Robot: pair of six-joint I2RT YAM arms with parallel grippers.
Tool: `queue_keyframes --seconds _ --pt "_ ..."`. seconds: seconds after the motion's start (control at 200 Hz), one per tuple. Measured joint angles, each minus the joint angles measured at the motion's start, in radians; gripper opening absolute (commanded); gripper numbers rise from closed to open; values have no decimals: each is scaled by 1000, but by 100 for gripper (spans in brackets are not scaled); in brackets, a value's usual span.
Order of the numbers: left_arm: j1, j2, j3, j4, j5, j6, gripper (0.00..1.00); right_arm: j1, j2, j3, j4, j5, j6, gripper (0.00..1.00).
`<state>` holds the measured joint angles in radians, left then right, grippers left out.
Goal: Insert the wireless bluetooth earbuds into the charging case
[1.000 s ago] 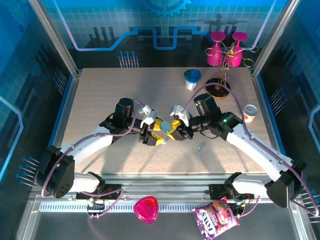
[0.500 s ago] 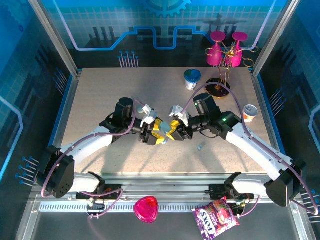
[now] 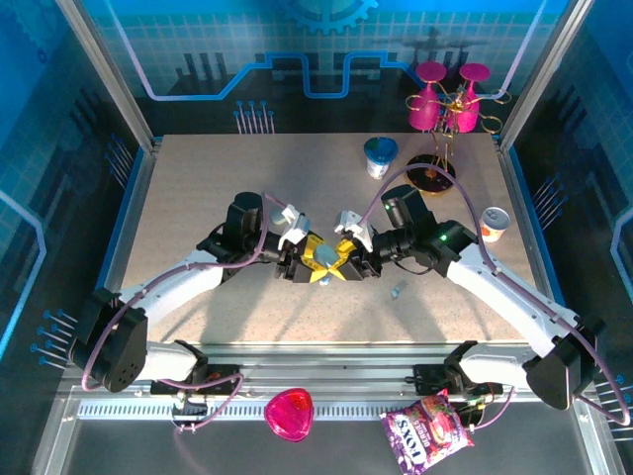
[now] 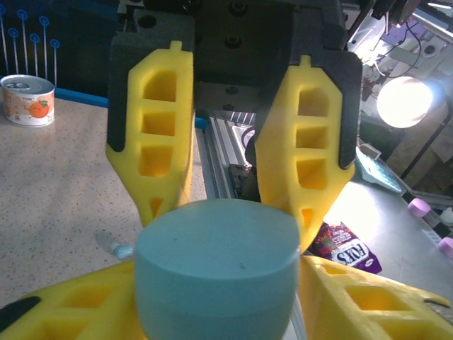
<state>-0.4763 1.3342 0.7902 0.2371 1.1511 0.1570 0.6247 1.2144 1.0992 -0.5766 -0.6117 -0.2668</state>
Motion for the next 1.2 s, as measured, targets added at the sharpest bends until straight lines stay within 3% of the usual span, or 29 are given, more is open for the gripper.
queue_keyframes --seconds 0.3,0.565,1.201 --pt "1 0 0 -8 -1 -1 30 3 0 0 -9 2 -16 36" --pt "0 0 0 5 -5 3 29 2 -8 -9 13 32 0 70" --pt "-3 0 -2 35 -35 96 30 -122 -125 -97 197 89 188 72"
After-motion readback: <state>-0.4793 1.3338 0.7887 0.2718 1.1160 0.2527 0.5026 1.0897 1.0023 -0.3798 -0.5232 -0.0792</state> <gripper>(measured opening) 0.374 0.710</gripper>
